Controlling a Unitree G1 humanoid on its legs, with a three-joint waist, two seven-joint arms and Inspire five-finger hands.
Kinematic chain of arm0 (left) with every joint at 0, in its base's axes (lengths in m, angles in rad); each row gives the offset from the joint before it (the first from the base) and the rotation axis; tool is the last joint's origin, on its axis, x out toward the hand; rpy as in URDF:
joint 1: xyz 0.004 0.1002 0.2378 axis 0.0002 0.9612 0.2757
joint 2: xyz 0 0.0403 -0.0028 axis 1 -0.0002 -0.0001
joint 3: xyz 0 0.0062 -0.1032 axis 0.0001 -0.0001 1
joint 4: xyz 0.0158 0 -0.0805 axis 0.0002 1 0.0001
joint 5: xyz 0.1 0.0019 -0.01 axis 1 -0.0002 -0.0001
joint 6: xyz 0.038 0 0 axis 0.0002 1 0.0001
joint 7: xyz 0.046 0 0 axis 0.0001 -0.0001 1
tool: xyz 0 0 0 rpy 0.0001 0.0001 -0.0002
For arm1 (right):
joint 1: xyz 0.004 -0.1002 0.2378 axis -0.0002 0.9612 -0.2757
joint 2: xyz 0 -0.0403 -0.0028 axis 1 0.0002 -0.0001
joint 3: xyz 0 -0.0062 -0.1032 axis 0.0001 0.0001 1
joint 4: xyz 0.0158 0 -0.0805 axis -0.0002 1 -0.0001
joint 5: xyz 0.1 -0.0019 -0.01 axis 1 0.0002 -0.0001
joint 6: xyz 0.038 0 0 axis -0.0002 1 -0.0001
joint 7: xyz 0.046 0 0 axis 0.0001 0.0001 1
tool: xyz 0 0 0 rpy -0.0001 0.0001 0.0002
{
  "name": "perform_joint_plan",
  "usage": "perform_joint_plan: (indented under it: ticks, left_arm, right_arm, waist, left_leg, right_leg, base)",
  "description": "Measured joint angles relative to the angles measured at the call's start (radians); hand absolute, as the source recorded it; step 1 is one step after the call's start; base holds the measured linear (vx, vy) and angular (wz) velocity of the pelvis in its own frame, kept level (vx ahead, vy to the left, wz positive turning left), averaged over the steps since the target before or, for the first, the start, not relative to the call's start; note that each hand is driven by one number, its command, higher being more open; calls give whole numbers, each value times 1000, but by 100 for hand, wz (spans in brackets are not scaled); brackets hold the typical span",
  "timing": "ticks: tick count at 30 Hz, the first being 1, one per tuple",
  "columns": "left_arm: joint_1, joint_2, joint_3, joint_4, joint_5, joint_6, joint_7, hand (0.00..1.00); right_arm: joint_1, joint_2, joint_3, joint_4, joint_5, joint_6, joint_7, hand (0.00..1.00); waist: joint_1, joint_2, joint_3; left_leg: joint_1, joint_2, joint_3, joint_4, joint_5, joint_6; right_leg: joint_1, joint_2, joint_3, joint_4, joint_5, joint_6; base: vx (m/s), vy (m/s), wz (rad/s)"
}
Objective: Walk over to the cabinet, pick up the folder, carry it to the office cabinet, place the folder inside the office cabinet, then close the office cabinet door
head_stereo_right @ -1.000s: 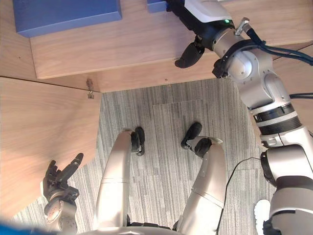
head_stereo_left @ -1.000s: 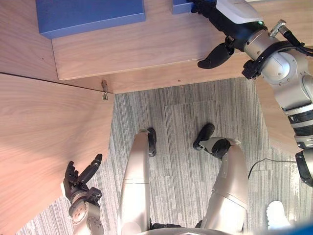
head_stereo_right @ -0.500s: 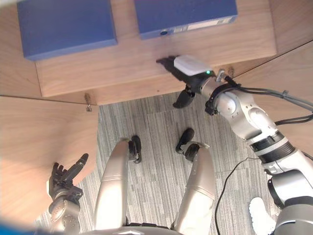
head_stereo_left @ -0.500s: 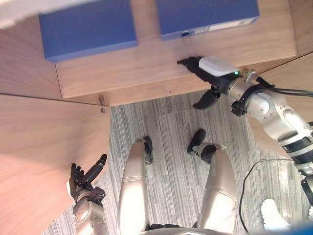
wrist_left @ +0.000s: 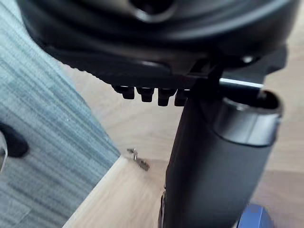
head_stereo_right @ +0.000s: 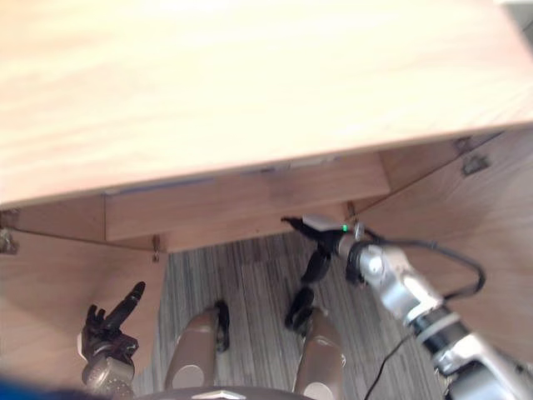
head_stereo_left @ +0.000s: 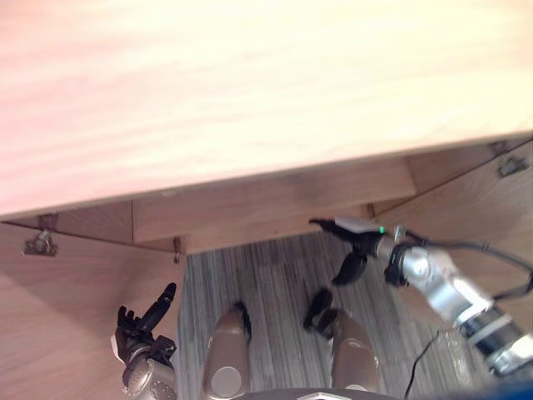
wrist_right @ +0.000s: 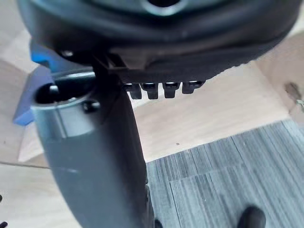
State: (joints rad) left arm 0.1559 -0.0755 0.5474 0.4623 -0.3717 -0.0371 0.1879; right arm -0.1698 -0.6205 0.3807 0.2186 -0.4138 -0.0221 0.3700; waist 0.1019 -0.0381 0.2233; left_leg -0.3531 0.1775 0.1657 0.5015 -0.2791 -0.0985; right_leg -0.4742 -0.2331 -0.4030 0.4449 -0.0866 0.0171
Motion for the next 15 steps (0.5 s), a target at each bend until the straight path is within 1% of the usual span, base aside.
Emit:
perform_joint_plan:
  ticks: [1, 2, 3, 4, 5, 7, 11, 14, 15]
  left_arm:
    - [0, 9, -32, 40, 45, -1, -6, 100]
    - [1, 18, -81, 78, 89, 1, -17, 100]
    - [7, 23, -132, 100, 180, 2, -32, 100]
    - [8, 29, -161, 111, 230, 1, -41, 100]
    - [9, 44, -217, 131, 312, 1, -61, 100]
    - [10, 68, -285, 161, 431, -7, -81, 100]
    - [7, 99, -351, 232, 513, -32, -85, 100]
    - [-3, 107, -384, 311, 542, -27, -78, 100]
    - [0, 106, -387, 321, 542, -25, -77, 100]
  right_arm:
    - [40, 57, -36, 75, 0, -5, -11, 100]
    - [73, 132, -97, 192, 3, -4, -23, 100]
    - [85, 202, -159, 319, 13, -1, -55, 100]
    - [90, 236, -195, 381, 25, 0, -75, 100]
    - [107, 300, -270, 478, 27, 3, -120, 100]
    - [134, 391, -378, 614, 69, 4, -190, 100]
    - [205, 526, -537, 798, 205, 11, -286, 100]
    - [208, 564, -577, 829, 302, 4, -358, 100]
    - [211, 576, -588, 830, 308, 2, -366, 100]
  waist:
    - [-5, 2, -21]
    - [-10, 8, -32]
    - [-17, 16, -37]
    - [-22, 18, -39]
    - [-33, 23, -44]
    - [-63, 31, -58]
    - [-74, 33, -99]
    - [-82, 36, -107]
    - [-80, 36, -107]
  left_leg:
    - [29, 3, -10, -47, 25, -1]
    - [72, 14, -15, -94, 46, -12]
    - [105, 30, -16, -127, 56, -19]
    - [119, 35, -16, -140, 62, -24]
    - [142, 41, -17, -162, 72, -29]
    - [184, 53, -22, -187, 79, -35]
    - [241, 77, -18, -197, 86, -46]
    - [257, 96, -1, -154, 87, -47]
    - [260, 98, 7, -135, 86, -48]
  right_leg:
    - [39, 19, -15, -51, 14, -1]
    - [97, 48, -33, -120, 36, -4]
    - [145, 80, -43, -178, 56, -8]
    - [164, 91, -46, -204, 65, -10]
    - [197, 109, -52, -247, 80, -11]
    - [259, 139, -61, -311, 98, -11]
    - [354, 186, -61, -403, 122, -19]
    - [402, 210, -54, -449, 141, -27]
    - [412, 214, -49, -451, 141, -28]
  base:
    - [174, -135, 17]
    - [188, -161, 11]
    - [137, -124, 2]
    - [102, -97, -3]
    - [77, -73, 3]
    - [74, -65, 5]
    - [45, -65, -3]
    - [-13, -44, -6]
    - [-27, -24, -23]
